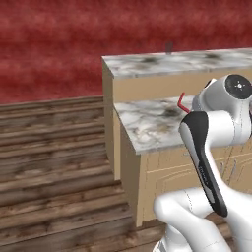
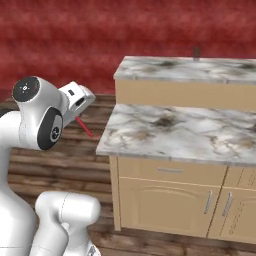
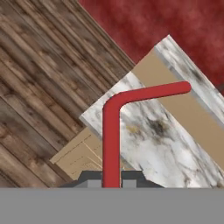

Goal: Take a straw from the drawer in front and place it inside the glass cup on the dining counter.

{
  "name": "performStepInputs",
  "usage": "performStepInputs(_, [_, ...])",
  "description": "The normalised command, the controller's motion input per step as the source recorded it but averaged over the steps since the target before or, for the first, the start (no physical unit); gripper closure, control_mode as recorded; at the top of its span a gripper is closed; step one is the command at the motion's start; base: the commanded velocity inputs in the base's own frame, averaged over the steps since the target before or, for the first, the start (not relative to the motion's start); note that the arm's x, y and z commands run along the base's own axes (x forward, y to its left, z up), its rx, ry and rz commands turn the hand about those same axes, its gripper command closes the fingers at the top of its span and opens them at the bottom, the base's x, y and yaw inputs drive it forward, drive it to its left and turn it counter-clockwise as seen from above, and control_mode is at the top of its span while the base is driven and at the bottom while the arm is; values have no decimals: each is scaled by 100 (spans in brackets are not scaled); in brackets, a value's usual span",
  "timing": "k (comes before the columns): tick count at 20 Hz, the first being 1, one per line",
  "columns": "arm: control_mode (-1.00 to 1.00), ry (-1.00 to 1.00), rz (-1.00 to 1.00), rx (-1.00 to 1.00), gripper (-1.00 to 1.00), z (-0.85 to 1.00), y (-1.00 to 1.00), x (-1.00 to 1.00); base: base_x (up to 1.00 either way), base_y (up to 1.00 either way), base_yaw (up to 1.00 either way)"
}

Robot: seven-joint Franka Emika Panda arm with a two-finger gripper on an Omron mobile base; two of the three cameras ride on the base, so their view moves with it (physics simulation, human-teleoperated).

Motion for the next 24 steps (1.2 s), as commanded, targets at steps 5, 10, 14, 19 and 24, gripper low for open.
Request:
performStepInputs(5, [100, 0, 0, 0, 100, 0, 0, 0, 16, 97, -16])
performStepInputs(10, [100, 0, 0, 0, 100, 0, 0, 0, 5, 70, -34])
performStepInputs(14, [100, 0, 0, 0, 100, 0, 0, 0, 0, 37, -55])
performStepInputs(19, [100, 0, 0, 0, 100, 0, 0, 0, 0, 65, -58])
performStepInputs(24, [100, 0, 0, 0, 100, 0, 0, 0, 0, 98, -47])
